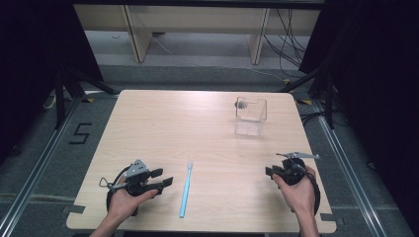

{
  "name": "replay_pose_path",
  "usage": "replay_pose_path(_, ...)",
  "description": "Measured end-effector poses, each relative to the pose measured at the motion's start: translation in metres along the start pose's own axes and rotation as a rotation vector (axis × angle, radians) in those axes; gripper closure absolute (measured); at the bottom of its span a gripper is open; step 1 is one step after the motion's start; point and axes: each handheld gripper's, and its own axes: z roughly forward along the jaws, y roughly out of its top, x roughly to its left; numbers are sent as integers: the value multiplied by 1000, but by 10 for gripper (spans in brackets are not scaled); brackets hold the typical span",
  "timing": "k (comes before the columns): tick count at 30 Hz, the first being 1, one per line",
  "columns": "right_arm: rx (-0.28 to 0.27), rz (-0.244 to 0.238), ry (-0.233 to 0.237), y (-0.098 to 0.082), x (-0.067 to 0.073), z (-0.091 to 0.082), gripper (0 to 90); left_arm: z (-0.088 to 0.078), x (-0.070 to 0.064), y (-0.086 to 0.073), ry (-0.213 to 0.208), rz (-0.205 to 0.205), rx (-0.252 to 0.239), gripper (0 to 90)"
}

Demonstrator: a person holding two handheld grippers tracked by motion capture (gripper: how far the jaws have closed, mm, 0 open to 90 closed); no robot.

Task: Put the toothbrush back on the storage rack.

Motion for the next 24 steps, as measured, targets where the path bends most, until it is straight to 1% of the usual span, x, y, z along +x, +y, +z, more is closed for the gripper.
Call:
replay_pose_path(1,1,7,0,-5,1,4,645,1,0,1,-3,-6,1,397)
replay_pose_path(2,17,-9,1,-8,1,6,637,1,0,1,-1,-1,5,395)
replay_pose_path(3,17,-9,1,-8,1,6,637,1,0,1,-1,-1,5,395)
replay_pose_path(4,54,4,22,-11,5,6,621,3,-1,4,0,3,24,397)
replay_pose_path(5,46,-22,15,-11,5,7,614,4,-2,5,3,5,20,398)
replay_pose_path(6,46,-22,15,-11,5,7,614,4,-2,5,3,5,20,401)
replay_pose_path(7,52,-69,0,-7,5,9,611,6,-4,8,-5,5,37,403)
replay_pose_path(8,64,-67,-15,-6,6,10,601,6,-5,9,-7,5,43,405)
replay_pose_path(9,64,-67,-15,-6,6,10,601,6,-5,9,-7,5,43,406)
replay_pose_path(10,103,-66,-54,-3,11,9,564,7,-8,13,-11,-2,57,406)
replay_pose_path(11,103,-66,-54,-3,11,9,564,7,-8,13,-11,-2,57,405)
replay_pose_path(12,116,-10,-47,-2,19,11,523,8,-11,16,-10,1,66,406)
replay_pose_path(13,134,-28,-71,-2,19,12,520,8,-12,17,-14,3,68,406)
replay_pose_path(14,148,15,-51,-3,23,14,520,8,-14,19,-8,8,72,406)
replay_pose_path(15,148,15,-51,-3,23,14,520,8,-14,19,-8,8,72,406)
replay_pose_path(16,162,-22,-80,-3,23,17,520,9,-18,22,-19,10,74,406)
replay_pose_path(17,167,-20,-82,-3,24,18,520,9,-18,22,-19,10,74,406)
replay_pose_path(18,188,42,-105,-4,31,18,520,9,-21,23,-15,14,93,406)
replay_pose_path(19,182,-7,-98,-4,29,19,519,10,-23,24,-20,7,99,407)
replay_pose_path(20,182,-7,-98,-4,29,19,519,10,-23,24,-20,7,99,408)
replay_pose_path(21,196,2,-111,-4,32,20,520,11,-24,24,-26,11,110,410)
replay_pose_path(22,216,49,-111,-4,39,18,520,12,-27,26,-27,14,126,411)
replay_pose_path(23,216,49,-111,-4,39,18,520,12,-27,26,-27,14,126,414)
replay_pose_path(24,217,-41,-92,-4,35,17,525,12,-28,27,-18,11,132,419)
